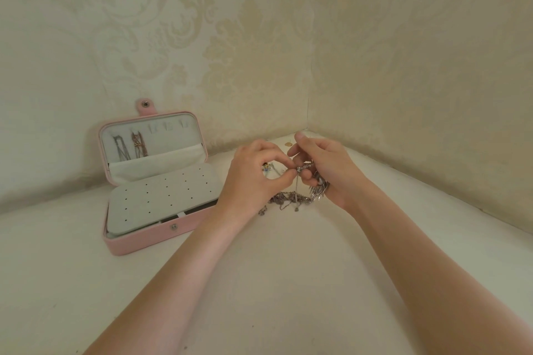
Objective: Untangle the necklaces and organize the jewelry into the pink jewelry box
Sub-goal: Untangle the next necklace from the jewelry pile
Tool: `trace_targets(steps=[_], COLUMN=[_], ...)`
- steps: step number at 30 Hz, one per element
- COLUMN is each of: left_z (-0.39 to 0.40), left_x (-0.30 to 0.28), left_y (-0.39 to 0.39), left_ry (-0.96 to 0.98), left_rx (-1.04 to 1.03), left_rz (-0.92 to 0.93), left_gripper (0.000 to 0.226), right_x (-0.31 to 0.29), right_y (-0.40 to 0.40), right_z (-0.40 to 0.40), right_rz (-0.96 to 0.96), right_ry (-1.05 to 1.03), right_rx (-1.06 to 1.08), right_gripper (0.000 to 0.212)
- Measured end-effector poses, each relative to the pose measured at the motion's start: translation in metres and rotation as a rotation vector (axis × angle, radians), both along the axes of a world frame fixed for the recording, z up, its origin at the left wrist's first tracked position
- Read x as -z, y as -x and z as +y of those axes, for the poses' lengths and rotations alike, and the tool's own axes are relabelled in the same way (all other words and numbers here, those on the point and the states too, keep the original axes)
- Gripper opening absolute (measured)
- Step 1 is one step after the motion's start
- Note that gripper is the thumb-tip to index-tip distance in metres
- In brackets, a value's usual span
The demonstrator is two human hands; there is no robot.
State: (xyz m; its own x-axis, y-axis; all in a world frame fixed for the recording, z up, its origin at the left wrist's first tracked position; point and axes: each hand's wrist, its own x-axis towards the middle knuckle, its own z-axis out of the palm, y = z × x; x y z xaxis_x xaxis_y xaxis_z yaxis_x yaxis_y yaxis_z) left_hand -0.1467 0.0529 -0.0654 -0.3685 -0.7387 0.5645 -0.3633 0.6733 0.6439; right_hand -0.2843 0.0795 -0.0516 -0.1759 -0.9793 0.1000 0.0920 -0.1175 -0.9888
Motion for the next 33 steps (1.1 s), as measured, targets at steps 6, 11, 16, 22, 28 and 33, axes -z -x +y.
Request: trace_targets(steps=[6,11,16,22,28,33], left_z=[-0.001,-0.003,-0.007,-0.009,-0.012,-0.013], left_x=[0.001,0.001,0.004,0.003,0.008,0.009], left_y=[0.000,0.000,0.001,-0.003,-0.005,-0.004], left_ry=[0.000,-0.087,-0.197,-0.395,-0.562,-0.625], left_rx=[0.035,0.083,0.125,0.105,0.063,0.058], left_rz=[0.002,0.041,0.048,0.118,0.173,0.192], left_gripper=[0.028,0.025,0.024,0.018,0.019,0.019], right_x=[0.000,0.001,0.004,0.009,0.010,0.004], right_y=[0.001,-0.001,-0.001,0.002,0.005,0.010], right_z=[-0.001,-0.001,-0.001,-0.002,-0.007,-0.007], right_rz=[0.014,0.045,0.147,0.359,0.617,0.537], right_ry=[-0.017,-0.018,-0.108,-0.277,-0.095,-0.002], right_rx=[-0.001,-0.029,-0.079,-0.155,0.033,0.033], right_gripper=[0.034,0.033,0.032,0.023,0.016,0.009])
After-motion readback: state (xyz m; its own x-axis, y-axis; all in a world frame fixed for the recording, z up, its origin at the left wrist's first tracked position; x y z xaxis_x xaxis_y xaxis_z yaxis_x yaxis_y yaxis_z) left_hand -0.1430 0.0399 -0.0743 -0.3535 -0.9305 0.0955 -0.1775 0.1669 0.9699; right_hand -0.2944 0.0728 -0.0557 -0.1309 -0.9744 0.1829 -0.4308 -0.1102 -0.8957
